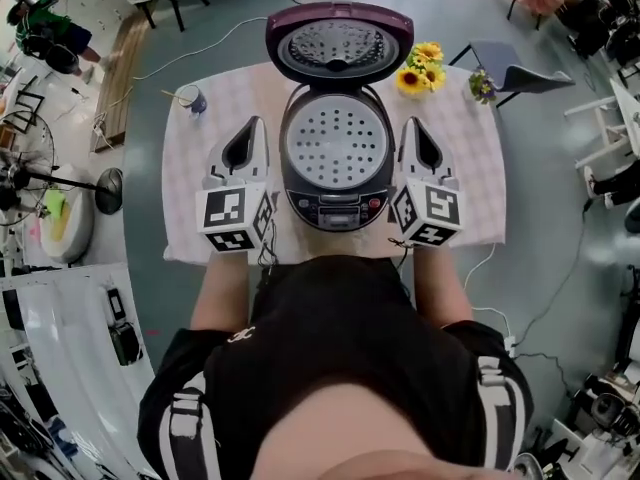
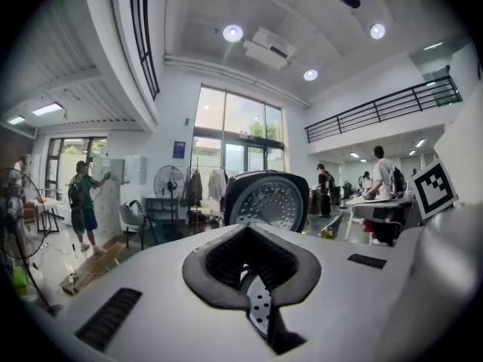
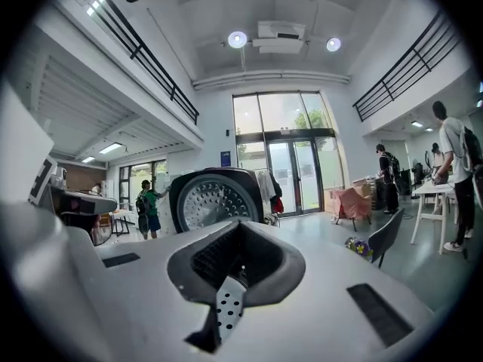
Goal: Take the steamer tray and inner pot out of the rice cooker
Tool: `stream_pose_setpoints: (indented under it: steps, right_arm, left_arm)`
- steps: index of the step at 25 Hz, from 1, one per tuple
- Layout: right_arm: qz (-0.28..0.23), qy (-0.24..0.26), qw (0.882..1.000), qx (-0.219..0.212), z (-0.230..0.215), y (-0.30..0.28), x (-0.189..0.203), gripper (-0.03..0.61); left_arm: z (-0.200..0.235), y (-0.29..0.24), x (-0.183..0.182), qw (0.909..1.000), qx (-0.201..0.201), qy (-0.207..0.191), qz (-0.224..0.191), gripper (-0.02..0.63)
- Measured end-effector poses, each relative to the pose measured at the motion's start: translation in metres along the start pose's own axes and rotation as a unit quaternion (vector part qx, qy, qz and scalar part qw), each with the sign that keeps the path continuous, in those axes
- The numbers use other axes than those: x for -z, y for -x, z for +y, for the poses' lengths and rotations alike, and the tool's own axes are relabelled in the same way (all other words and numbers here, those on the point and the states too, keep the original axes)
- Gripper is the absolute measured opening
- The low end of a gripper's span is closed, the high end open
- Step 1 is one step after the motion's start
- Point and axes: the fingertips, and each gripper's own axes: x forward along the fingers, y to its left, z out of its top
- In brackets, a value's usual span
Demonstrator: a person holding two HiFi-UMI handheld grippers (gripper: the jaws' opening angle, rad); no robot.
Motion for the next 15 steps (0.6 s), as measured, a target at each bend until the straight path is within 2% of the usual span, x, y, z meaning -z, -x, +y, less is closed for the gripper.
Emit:
stream_pose_setpoints:
  steps: [4,7,12,14,15]
  right_arm:
    - [-0.008,0.008,1.0,0.011,0.003,0.0,-0.003,-0.003]
    - [-0.004,0.013,1.0,0.007,0.002,-0.001,-0.001,-0.003]
    - [0.003,0.018,1.0,-0.008,0.003,-0.002,-0.001,-0.003]
    - [-0.006,0.001,0.999,-0.033,0.009,-0.002,-0.004,-0.002]
    - [-0.01,-0.01,0.999,-0.052,0.013,-0.002,-0.006,0.106]
  left_arm:
    - [-0.003,-0.007,0.001,0.9997,0.022,0.008,-0.005,0.002]
    - [-0.009,-0.012,0.009,0.9995,0.031,-0.001,0.002,0.002]
    - [-0.011,-0.016,0.009,0.9991,0.038,0.017,0.008,0.002]
    - [-0.01,-0.017,0.009,0.9992,0.036,0.017,0.004,0.003]
    - [-0.012,-0.017,0.009,0.999,0.041,0.017,0.001,0.018]
